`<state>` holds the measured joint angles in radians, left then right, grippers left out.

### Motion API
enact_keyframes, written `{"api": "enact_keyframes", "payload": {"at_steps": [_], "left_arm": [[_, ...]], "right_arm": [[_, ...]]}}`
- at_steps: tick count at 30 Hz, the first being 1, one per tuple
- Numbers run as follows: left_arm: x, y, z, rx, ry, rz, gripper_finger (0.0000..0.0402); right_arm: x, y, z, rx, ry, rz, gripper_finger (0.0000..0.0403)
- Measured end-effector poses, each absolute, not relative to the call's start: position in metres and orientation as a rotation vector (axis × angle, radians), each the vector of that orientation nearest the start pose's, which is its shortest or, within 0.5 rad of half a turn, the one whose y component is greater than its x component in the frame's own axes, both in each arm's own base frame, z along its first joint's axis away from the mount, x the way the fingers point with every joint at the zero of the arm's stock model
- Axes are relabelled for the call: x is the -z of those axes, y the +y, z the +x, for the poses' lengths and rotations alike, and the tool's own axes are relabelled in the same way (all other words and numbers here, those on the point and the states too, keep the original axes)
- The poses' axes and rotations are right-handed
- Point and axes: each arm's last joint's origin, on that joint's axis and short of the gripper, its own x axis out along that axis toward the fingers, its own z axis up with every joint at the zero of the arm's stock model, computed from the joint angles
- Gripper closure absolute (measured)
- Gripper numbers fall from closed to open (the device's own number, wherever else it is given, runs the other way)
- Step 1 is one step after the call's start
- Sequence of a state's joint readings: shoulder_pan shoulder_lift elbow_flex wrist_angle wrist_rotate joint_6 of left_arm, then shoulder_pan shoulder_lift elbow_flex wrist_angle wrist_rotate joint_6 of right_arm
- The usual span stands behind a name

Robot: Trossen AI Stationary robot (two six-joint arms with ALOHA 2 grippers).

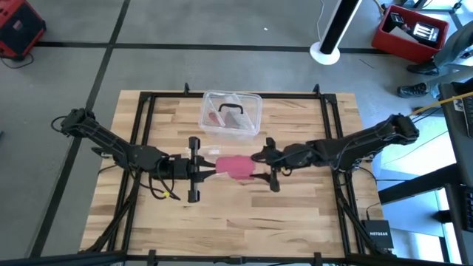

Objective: Roll bandage
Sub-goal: Roll the pink bandage

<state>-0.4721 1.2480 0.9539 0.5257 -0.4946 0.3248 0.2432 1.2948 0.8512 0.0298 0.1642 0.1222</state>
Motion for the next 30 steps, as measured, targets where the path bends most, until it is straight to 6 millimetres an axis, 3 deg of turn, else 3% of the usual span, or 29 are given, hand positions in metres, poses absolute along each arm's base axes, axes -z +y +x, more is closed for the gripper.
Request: {"api": "enact_keyframes", "payload": {"at_steps": [6, 9, 13, 19, 25, 30], "left_arm": [[-0.362, -0.115, 0.255, -0.056, -0.2, 0.22, 0.0394], [-0.362, -0.114, 0.255, -0.057, -0.199, 0.22, 0.0394], [-0.362, -0.114, 0.255, -0.058, -0.2, 0.221, 0.0394], [-0.362, -0.114, 0.255, -0.058, -0.2, 0.215, 0.0394], [-0.362, -0.114, 0.255, -0.057, -0.199, 0.213, 0.0394], [-0.362, -0.114, 0.255, -0.058, -0.199, 0.216, 0.0394]], "right_arm": [[-0.229, 0.065, 0.281, -0.055, 0.29, 0.039, 0.0143], [-0.213, 0.071, 0.281, -0.098, 0.317, 0.05, 0.0146], [-0.213, 0.082, 0.282, -0.117, 0.282, 0.021, 0.0146], [-0.206, 0.079, 0.284, 0.052, 0.296, -0.055, 0.0146], [-0.211, 0.083, 0.288, -0.019, 0.216, -0.021, 0.0146], [-0.201, 0.086, 0.298, -0.029, 0.177, -0.03, 0.0147]]}}
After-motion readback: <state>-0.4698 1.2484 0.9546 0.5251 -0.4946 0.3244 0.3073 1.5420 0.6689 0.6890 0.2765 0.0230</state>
